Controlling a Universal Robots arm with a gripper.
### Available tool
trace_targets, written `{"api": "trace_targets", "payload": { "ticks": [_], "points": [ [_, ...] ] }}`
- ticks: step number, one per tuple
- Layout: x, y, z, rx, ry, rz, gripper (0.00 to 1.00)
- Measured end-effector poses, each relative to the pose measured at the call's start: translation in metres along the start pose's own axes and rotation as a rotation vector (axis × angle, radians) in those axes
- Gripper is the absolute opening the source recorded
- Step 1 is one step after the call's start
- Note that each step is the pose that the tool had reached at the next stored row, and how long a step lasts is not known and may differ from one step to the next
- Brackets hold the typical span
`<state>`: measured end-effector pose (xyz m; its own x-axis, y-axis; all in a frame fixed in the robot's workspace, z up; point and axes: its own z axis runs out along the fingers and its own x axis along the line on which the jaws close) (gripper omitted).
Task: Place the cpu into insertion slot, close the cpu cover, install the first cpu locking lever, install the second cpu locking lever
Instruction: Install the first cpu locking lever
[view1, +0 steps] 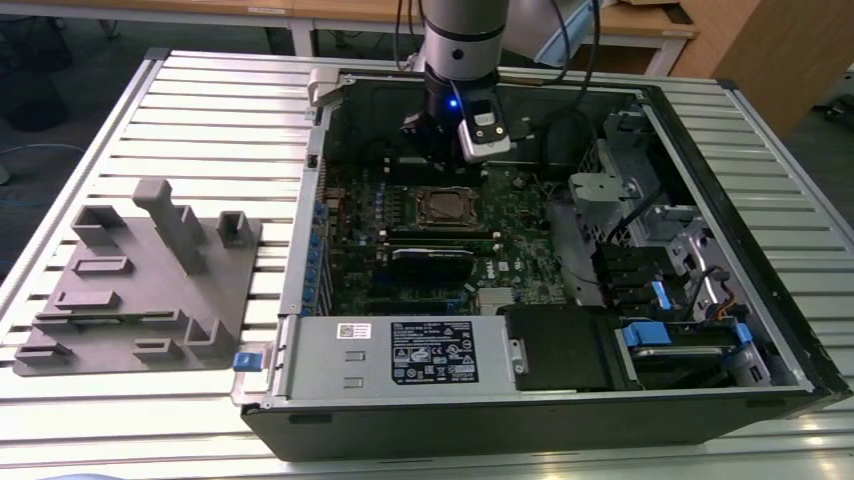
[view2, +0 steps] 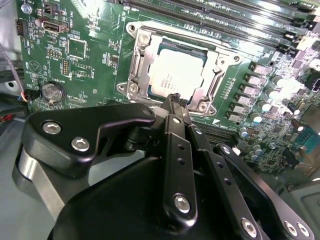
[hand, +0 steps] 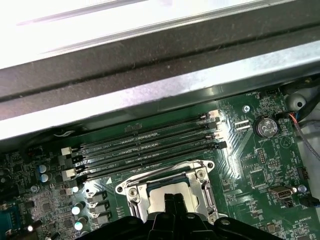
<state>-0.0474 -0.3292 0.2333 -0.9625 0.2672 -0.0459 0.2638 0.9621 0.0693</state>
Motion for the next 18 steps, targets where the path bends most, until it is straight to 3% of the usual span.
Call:
{"api": "trace_targets", "payload": {
  "ticks": [2,4,6,7,18],
  "points": [
    [0.0000,0.0000,-0.0010,-0.0002,0.0005,0.000,0.11],
    [-0.0002,0.0002,-0.0033,-0.0064,0.0020,0.001,0.11],
    [-0.0002,0.0003,-0.0056,-0.0082,0.0024,0.001,0.11],
    [-0.0011,0.0011,-0.0203,-0.0170,0.0048,0.001,0.11],
    [-0.0016,-0.0007,-0.0205,-0.0168,0.0049,0.001,0.11]
  ]
}}
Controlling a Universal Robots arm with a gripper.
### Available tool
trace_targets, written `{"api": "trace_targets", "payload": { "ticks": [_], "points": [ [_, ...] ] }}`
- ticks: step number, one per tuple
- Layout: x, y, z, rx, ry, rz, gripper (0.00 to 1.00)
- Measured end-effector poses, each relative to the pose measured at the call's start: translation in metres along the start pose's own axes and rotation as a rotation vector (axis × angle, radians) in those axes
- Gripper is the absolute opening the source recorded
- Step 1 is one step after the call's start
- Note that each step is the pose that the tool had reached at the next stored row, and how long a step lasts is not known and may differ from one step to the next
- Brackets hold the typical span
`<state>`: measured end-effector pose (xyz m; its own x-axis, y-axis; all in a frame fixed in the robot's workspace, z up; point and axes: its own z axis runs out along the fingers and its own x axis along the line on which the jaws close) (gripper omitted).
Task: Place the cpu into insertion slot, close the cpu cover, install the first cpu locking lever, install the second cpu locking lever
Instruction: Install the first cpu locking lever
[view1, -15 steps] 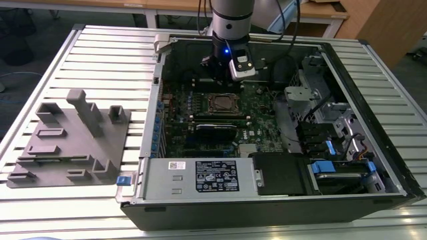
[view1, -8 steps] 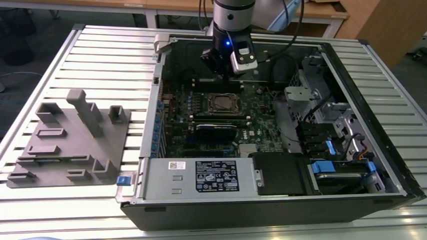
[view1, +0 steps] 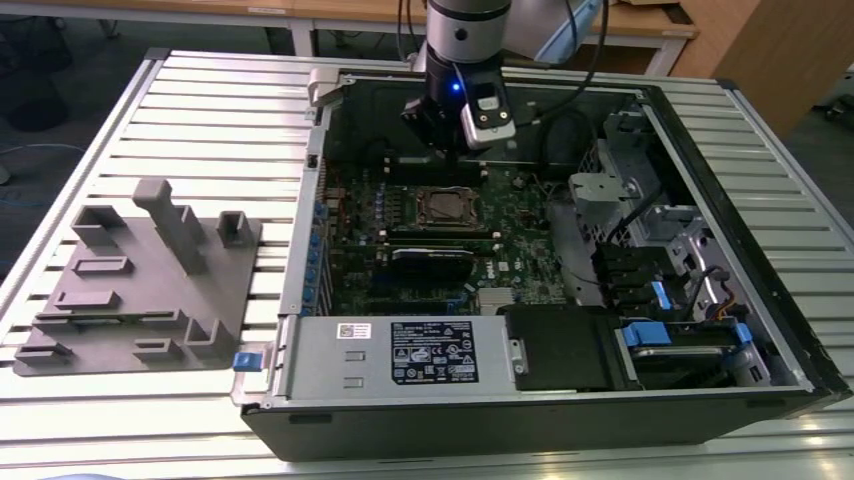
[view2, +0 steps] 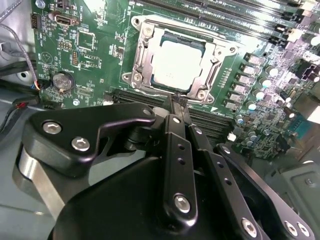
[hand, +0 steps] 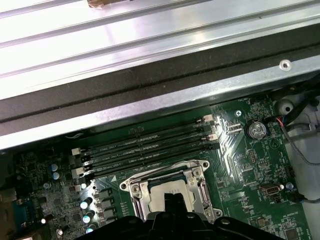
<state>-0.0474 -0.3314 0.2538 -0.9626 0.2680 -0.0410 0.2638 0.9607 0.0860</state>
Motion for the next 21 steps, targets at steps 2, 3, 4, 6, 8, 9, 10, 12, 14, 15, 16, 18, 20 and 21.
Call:
{"api": "trace_targets", "payload": {
  "ticks": [2,3,4,6,8,9,10,12,14,15,16,18,20,21],
  "points": [
    [-0.0002,-0.0008,0.0000,-0.0001,-0.0001,0.000,0.11],
    [-0.0002,-0.0008,0.0000,0.0000,0.0000,0.000,0.11],
    [-0.0002,-0.0008,0.0000,-0.0001,-0.0001,0.000,0.11],
    [-0.0002,-0.0009,0.0000,0.0000,0.0000,0.000,0.11],
    [-0.0005,-0.0018,-0.0001,-0.0001,0.0000,0.000,0.11],
    [-0.0007,-0.0023,-0.0001,0.0000,0.0000,0.000,0.11],
    [-0.0009,-0.0029,-0.0002,0.0000,0.0000,0.000,0.11],
    [-0.0013,-0.0042,-0.0003,0.0000,0.0000,0.000,0.11],
    [-0.0018,-0.0056,-0.0004,-0.0001,0.0000,0.000,0.11],
    [-0.0020,-0.0064,-0.0004,-0.0001,0.0000,0.000,0.11],
    [-0.0021,-0.0068,-0.0004,-0.0003,-0.0001,0.000,0.11],
    [-0.0021,-0.0068,-0.0004,-0.0001,-0.0001,0.000,0.11],
    [-0.0021,-0.0068,-0.0005,0.0001,0.0000,0.000,0.11],
    [-0.0021,-0.0068,-0.0005,0.0000,0.0000,0.000,0.11]
  ]
}}
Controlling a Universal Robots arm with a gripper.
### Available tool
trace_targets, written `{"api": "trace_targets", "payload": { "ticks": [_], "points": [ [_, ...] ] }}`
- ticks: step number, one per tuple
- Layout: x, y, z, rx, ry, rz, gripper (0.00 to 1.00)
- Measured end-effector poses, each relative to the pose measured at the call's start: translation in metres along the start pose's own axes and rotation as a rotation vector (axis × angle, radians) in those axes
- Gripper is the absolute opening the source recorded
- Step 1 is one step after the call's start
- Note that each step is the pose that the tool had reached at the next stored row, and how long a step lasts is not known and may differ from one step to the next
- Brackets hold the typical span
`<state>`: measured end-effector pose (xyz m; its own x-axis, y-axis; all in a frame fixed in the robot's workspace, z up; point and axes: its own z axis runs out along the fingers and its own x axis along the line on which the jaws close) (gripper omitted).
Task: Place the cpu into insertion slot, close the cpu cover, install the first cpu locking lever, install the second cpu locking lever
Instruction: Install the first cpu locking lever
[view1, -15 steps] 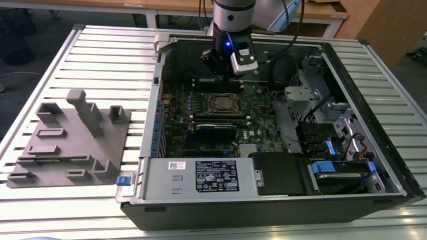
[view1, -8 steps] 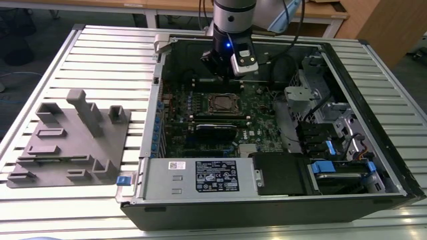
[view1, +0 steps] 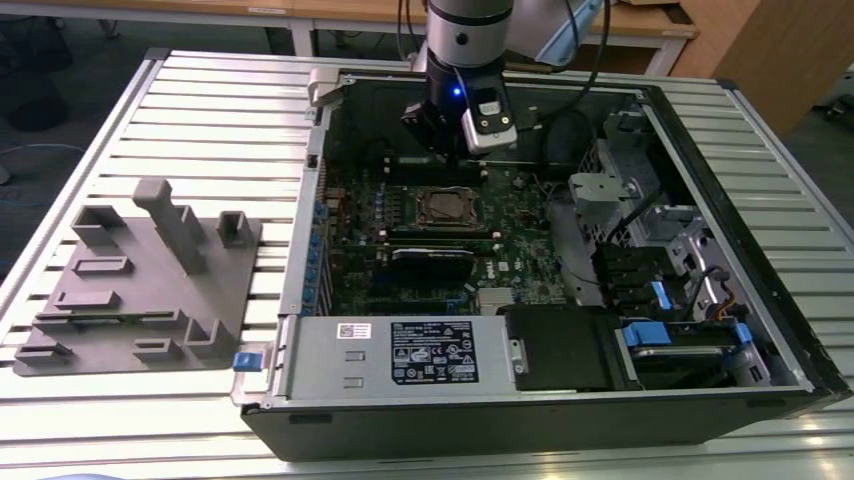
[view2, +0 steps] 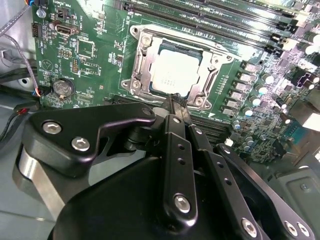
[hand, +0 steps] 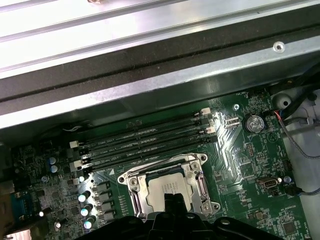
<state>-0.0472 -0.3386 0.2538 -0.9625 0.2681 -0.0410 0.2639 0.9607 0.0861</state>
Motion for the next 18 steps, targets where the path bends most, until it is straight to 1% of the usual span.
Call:
{"api": "trace_targets", "payload": {
  "ticks": [3,5,11,12,17,18],
  "points": [
    [0.0000,0.0000,0.0000,-0.0002,0.0002,-0.003,0.11],
    [0.0000,0.0000,0.0001,-0.0009,0.0016,-0.019,0.11],
    [0.0000,0.0000,0.0005,-0.0044,0.0090,-0.104,0.11],
    [0.0000,-0.0001,0.0004,-0.0042,0.0096,-0.113,0.11],
    [0.0000,-0.0001,0.0004,-0.0040,0.0098,-0.116,0.11],
    [0.0000,0.0000,0.0005,-0.0028,0.0096,-0.116,0.11]
  ]
}}
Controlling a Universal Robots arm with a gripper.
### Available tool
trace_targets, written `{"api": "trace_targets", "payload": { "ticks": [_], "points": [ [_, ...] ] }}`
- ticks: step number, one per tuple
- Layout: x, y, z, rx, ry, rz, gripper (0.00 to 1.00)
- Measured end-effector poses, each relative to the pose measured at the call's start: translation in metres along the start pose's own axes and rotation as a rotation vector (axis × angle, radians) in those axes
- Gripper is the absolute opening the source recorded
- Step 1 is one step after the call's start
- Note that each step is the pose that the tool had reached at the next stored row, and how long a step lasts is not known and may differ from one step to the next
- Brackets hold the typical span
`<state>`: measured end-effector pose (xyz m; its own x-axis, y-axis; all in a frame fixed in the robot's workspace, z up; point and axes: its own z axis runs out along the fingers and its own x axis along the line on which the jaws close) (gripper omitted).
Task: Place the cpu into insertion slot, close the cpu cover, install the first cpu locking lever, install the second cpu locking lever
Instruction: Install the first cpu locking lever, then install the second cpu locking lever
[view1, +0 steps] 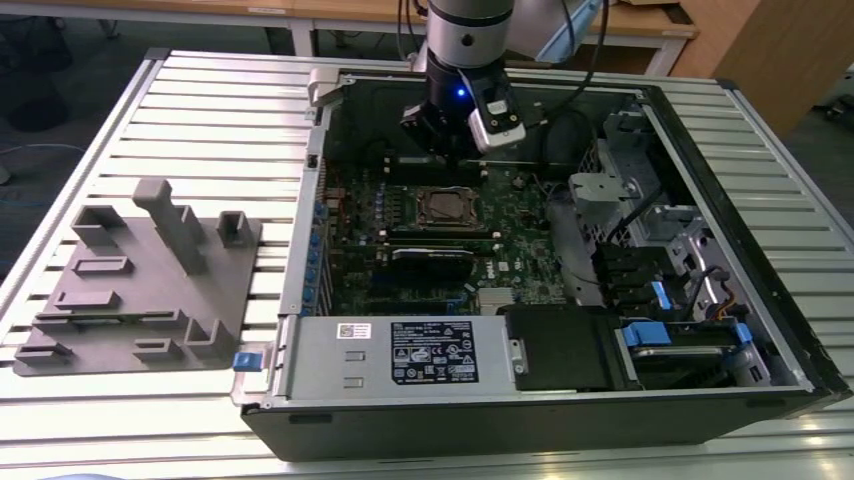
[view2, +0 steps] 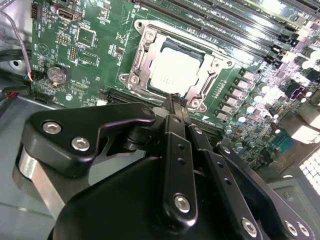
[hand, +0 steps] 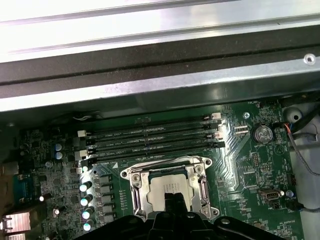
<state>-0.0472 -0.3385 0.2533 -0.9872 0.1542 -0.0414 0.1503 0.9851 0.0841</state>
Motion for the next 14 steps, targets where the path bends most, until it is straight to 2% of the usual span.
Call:
{"api": "trace_targets", "payload": {
  "ticks": [2,3,8,12,14],
  "points": [
    [0.0000,0.0000,-0.0001,0.0122,-0.0018,-0.001,0.11],
    [0.0000,0.0000,0.0000,0.0149,-0.0023,-0.001,0.11],
    [0.0000,0.0000,-0.0001,0.0163,-0.0025,-0.001,0.11],
    [0.0001,0.0000,0.0001,0.0149,0.0001,-0.036,0.11],
    [0.0000,0.0000,0.0001,0.0148,0.0003,-0.037,0.11]
  ]
}}
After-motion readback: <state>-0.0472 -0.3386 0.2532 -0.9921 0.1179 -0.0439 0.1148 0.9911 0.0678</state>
